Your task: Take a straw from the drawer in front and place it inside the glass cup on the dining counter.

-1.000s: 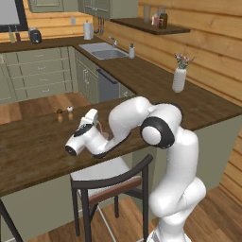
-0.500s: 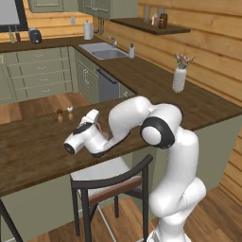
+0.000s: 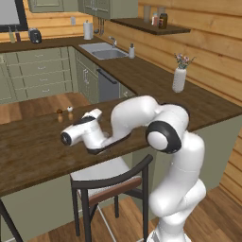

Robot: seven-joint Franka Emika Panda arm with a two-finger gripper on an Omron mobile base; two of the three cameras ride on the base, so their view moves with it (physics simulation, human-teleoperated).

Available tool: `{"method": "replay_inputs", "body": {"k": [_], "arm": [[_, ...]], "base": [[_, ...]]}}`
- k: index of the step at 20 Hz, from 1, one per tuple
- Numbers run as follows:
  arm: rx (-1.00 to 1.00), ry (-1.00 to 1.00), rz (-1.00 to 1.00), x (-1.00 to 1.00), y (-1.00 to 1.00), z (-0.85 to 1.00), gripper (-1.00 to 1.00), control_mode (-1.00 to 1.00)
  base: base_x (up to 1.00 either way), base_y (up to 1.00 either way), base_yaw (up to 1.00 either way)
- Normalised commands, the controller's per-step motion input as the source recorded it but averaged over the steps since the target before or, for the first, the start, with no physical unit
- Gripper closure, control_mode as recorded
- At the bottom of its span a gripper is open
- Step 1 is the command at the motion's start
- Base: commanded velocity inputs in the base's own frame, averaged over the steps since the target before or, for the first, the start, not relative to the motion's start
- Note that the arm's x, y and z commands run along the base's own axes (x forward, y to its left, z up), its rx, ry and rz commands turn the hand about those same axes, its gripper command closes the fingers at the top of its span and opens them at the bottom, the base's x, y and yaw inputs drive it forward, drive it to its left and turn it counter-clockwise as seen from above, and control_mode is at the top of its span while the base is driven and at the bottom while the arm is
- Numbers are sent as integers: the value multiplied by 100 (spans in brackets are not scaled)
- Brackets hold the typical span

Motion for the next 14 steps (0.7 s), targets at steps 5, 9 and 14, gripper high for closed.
{"method": "replay_inputs", "body": {"k": [5, 9, 14], "arm": [[29, 0, 0, -100, -48, 85, -100, -100], [40, 2, 0, -93, -90, 100, -100, -100], [45, 18, 0, -46, -99, 97, -100, -100]], "base": [[0, 0, 0], [0, 0, 0], [0, 0, 0]]}}
